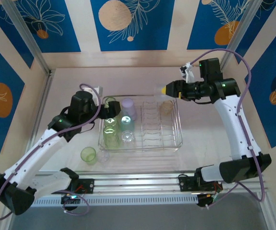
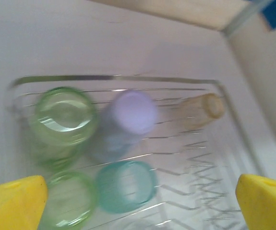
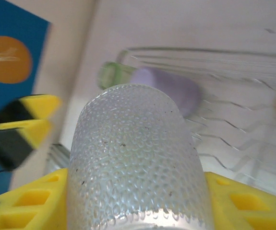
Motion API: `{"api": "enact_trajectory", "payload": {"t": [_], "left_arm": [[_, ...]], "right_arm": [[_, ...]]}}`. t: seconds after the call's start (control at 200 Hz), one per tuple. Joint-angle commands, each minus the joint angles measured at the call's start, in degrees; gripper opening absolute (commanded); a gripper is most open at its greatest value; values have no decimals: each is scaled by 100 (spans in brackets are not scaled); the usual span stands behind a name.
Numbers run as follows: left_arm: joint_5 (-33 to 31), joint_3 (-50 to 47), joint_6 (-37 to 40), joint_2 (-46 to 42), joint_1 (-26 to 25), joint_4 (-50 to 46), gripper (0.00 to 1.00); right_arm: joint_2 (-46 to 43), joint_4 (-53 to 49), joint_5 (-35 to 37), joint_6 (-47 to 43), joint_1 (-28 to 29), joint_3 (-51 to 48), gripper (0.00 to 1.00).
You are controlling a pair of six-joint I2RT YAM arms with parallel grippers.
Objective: Load the cups into the dish rack
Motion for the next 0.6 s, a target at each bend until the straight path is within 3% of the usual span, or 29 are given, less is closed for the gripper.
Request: {"api": "enact_trajectory", "payload": {"t": [0.0, 0.305, 0.595], "left_arm": [[-1648, -192, 45, -471, -9, -1204, 100], [-2301, -999, -14, -1704, -5, -1184, 100], [-2727, -1256, 167, -2349, -3, -1298, 100]], "right_arm": [[232, -989, 1312, -479, 150, -32, 0], [1131, -1249, 2946, -651, 1017, -163, 0], [1868, -1319, 3771, -841, 1332, -80, 0]]}}
